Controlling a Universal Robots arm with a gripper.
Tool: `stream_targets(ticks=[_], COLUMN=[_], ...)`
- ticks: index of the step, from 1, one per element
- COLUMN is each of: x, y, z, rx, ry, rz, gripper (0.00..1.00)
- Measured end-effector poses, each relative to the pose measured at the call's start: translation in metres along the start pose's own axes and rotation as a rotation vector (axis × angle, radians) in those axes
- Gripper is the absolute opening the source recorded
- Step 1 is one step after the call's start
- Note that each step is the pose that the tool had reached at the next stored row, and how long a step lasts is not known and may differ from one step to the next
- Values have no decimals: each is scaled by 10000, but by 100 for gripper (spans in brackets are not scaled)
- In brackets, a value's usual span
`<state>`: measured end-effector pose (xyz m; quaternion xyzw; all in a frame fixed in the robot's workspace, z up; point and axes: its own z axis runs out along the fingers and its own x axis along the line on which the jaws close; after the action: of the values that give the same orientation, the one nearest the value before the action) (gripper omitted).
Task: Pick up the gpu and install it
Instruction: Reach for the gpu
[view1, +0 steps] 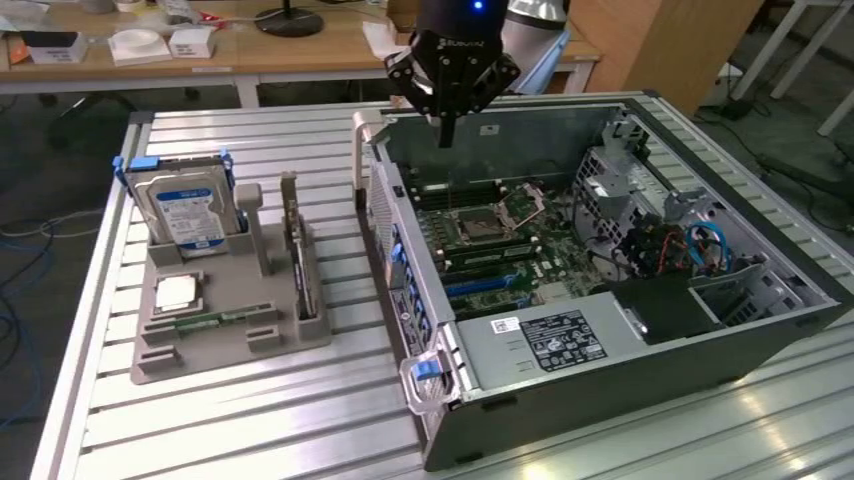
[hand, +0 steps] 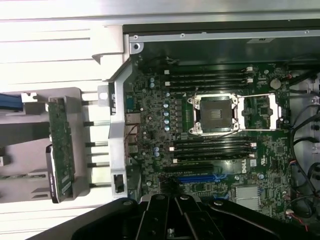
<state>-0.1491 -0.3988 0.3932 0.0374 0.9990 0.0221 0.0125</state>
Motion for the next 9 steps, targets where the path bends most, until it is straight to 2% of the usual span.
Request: stream_targets(ticks=[9], x=[246], y=[-19], z=[-5], rx=[1], ry=[1], rz=[-1], gripper=[10])
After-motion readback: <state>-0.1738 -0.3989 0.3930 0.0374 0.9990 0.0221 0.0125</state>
